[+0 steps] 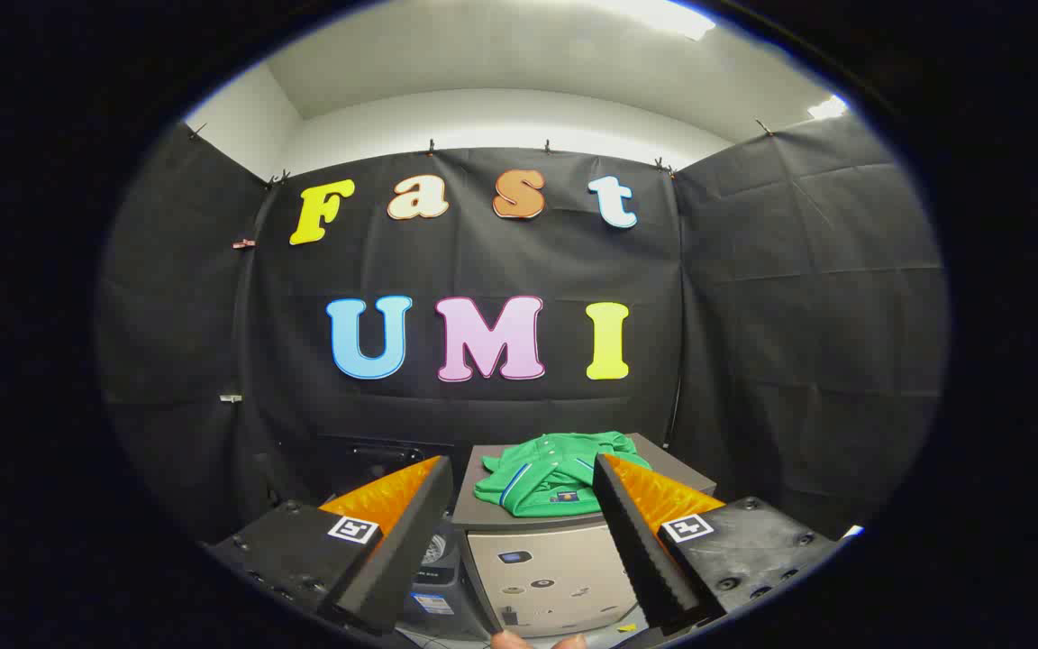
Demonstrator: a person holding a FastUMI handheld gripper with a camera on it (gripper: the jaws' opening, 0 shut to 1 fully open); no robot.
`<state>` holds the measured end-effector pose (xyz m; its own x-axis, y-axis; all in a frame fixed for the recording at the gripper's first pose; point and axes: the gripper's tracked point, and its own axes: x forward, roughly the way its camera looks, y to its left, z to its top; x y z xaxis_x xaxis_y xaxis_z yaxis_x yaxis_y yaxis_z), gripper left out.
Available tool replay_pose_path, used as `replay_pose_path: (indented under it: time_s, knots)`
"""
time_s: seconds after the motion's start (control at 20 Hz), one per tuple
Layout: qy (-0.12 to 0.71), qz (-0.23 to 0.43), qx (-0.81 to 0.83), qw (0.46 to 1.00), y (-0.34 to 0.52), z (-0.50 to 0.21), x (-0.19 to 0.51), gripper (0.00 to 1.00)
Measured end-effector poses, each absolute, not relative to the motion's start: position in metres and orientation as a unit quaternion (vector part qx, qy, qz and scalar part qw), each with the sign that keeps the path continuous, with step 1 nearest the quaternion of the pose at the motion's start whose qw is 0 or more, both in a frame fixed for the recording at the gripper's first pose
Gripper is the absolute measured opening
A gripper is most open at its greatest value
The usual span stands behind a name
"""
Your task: Put the clothes into the washing machine and then close the washing machine lid.
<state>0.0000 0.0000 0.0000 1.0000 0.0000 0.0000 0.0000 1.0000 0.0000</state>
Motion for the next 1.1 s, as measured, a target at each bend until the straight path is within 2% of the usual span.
replay_pose_path:
  time_s: [1.1]
  knots:
    - [-0.001, 0.007, 0.002, 1.000, -0.002, -0.004, -0.010, 0.99]
